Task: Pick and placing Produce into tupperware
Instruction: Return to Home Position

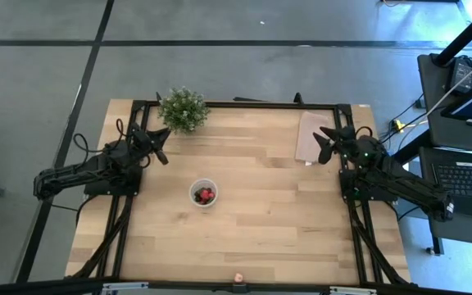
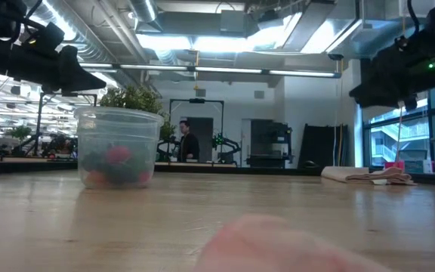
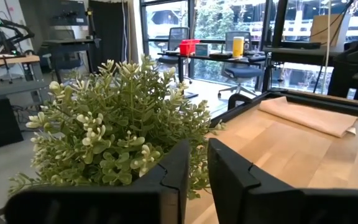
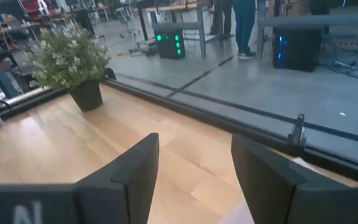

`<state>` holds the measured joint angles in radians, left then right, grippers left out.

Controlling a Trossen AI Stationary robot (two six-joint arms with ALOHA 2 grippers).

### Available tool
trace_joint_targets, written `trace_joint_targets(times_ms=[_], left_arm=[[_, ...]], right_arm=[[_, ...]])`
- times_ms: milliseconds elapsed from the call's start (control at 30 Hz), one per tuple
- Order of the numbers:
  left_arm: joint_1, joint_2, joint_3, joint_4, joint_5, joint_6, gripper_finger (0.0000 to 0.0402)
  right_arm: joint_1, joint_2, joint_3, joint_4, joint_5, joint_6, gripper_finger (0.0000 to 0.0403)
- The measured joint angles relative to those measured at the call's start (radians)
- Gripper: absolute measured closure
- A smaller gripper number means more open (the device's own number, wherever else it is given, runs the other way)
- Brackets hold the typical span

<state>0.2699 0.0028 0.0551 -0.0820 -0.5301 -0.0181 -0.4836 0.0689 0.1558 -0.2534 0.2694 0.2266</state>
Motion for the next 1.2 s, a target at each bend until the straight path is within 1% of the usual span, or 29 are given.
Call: trace_joint_targets(times_ms=[133, 233, 367, 500, 1200], left_arm=[[0.0, 0.0, 0.0, -0.001, 0.0, 0.001, 0.0342], [0.0, 0.0, 0.0, -0.001, -0.002, 0.001, 0.0336], [0.0, 0.0, 0.0, -0.001, -0.002, 0.001, 0.0328], [0.0, 0.0, 0.0, -0.002, -0.002, 0.001, 0.0321], [0.0, 0.0, 0.0, -0.002, -0.003, 0.002, 0.0291]], right_arm=[[0.0, 0.0, -0.003, 0.012, 0.0, -0.002, 0.0199], [0.001, 0.0, -0.063, 0.142, 0.0, -0.003, 0.0199], [0.01, 0.0, -0.144, 0.309, -0.008, -0.049, 0.0198], [0.009, 0.006, -0.149, 0.311, -0.009, -0.075, 0.0198], [0.009, 0.01, -0.148, 0.309, -0.003, -0.078, 0.0198]])
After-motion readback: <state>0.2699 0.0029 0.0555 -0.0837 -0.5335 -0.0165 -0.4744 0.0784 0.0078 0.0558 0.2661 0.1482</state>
